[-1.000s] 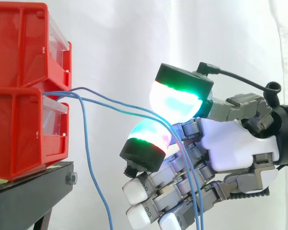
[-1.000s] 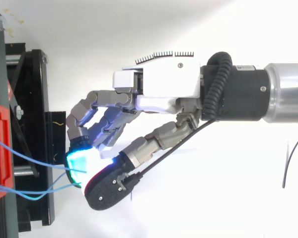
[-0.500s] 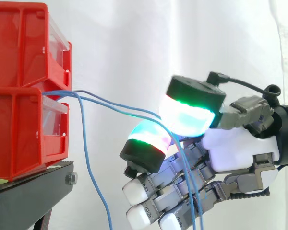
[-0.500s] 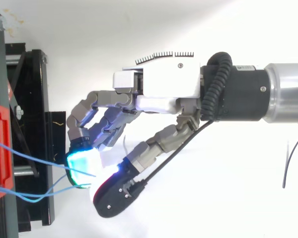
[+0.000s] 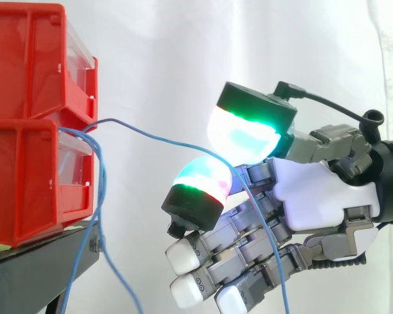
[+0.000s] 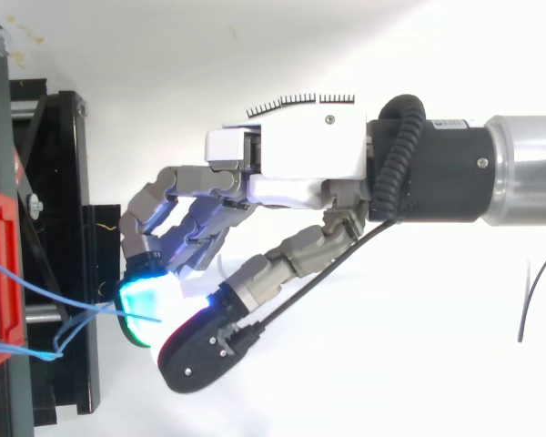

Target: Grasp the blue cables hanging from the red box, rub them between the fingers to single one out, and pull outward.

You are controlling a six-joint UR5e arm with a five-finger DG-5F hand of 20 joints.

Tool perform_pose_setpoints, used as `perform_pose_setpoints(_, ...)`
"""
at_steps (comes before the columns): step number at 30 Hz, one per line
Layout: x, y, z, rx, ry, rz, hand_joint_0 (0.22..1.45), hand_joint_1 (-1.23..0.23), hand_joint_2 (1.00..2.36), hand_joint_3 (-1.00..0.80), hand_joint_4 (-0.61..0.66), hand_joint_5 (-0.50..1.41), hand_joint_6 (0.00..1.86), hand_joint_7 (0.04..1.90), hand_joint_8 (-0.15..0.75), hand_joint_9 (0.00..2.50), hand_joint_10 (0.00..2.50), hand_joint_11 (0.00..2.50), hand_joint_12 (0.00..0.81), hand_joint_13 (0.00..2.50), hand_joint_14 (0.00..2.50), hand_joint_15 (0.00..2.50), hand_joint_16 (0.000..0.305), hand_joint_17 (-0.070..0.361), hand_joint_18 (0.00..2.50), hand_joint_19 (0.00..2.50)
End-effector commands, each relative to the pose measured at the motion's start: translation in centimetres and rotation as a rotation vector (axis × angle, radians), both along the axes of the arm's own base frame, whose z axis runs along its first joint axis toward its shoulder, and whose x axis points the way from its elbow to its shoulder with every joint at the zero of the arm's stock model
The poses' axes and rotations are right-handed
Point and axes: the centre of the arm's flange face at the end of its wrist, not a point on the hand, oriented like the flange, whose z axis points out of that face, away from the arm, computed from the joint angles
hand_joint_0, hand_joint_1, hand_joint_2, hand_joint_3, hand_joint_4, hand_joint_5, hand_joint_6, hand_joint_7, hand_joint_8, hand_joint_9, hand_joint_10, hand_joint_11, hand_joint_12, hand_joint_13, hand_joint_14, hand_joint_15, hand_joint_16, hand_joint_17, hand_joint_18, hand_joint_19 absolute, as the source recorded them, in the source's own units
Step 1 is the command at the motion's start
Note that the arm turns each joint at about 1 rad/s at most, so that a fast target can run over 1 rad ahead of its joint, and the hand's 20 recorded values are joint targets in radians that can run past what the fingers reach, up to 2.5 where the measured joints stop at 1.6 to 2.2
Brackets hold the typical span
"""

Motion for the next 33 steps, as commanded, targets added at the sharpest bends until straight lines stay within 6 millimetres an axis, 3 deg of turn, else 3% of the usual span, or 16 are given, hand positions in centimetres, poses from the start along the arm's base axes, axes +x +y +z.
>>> perform_pose_setpoints(1,0.0,-0.09,0.01,0.0,0.0,-0.002,0.53,-0.72,1.0,-0.5,0.16,-0.15,0.9,1.06,0.344,0.77,0.01,0.34,0.41,0.62,0.01,0.3,0.052,0.116,0.73,0.39)
perform_pose_setpoints(12,-0.11,0.03,-0.08,-0.003,0.011,0.001,0.46,-0.62,1.0,-0.5,0.17,-0.14,0.88,1.03,0.368,0.79,0.01,0.33,0.445,0.63,0.01,0.31,0.058,0.132,0.74,0.39)
perform_pose_setpoints(19,-0.11,0.03,-0.08,-0.003,0.011,0.001,0.49,-0.64,1.0,-0.49,0.15,-0.15,0.87,1.02,0.359,0.79,0.01,0.33,0.436,0.62,0.01,0.31,0.057,0.128,0.71,0.41)
perform_pose_setpoints(24,-0.11,0.03,-0.08,-0.003,0.011,0.001,0.56,-0.69,1.01,-0.31,0.14,-0.14,0.87,1.09,0.34,0.79,0.01,0.33,0.412,0.6,0.01,0.32,0.052,0.117,0.67,0.42)
perform_pose_setpoints(33,-0.11,0.02,-0.08,-0.001,0.011,0.0,0.58,-0.76,1.01,-0.12,0.06,-0.12,0.88,1.07,0.375,0.84,0.01,0.33,0.453,0.64,0.01,0.3,0.06,0.134,0.76,0.36)
